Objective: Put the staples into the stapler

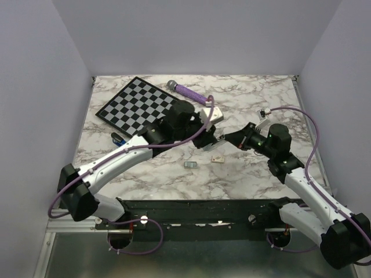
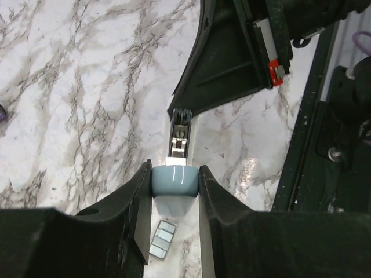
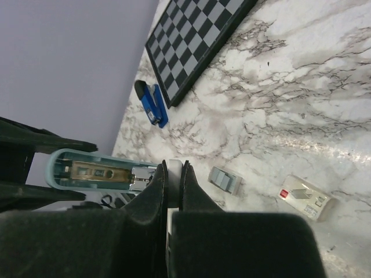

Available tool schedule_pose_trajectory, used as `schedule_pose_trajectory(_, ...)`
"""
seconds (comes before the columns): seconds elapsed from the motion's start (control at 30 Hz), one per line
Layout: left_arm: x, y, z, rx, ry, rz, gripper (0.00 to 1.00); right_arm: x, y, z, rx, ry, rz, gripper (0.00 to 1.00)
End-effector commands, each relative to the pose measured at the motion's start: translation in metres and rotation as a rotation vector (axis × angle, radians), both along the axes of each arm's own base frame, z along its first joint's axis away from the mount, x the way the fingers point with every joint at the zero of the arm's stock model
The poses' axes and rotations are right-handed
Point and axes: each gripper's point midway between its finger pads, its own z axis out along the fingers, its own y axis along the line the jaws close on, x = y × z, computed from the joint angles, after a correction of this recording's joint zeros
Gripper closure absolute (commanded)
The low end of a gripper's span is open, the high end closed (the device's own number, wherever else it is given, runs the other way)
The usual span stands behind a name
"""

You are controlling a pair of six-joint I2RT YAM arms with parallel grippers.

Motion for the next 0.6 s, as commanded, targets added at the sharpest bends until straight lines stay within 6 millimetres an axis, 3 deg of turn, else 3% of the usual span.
schedule_pose_trajectory(0.0,0.023,0.058,0.015,-0.210,0.071,0.194,1.00,-0.004,0.000,0.031,0.187,-0.081,0.028,0.99)
schedule_pose_trajectory(0.07,0.025,0.068,0.022,-0.285,0.069,0.236,1.00,-0.008,0.000,0.029,0.219,-0.072,0.042,0.99)
schedule_pose_trajectory(0.17,0.021,0.086,0.021,-0.335,0.035,0.291,1.00,-0.011,-0.002,0.043,0.303,-0.099,0.046,0.99)
schedule_pose_trajectory(0.4,-0.003,0.117,0.021,-0.538,0.016,0.382,1.00,-0.022,-0.007,0.064,0.427,-0.144,0.038,0.99)
schedule_pose_trajectory(0.57,-0.017,0.123,0.033,-0.714,0.009,0.366,1.00,-0.023,-0.011,0.065,0.469,-0.144,0.013,0.99)
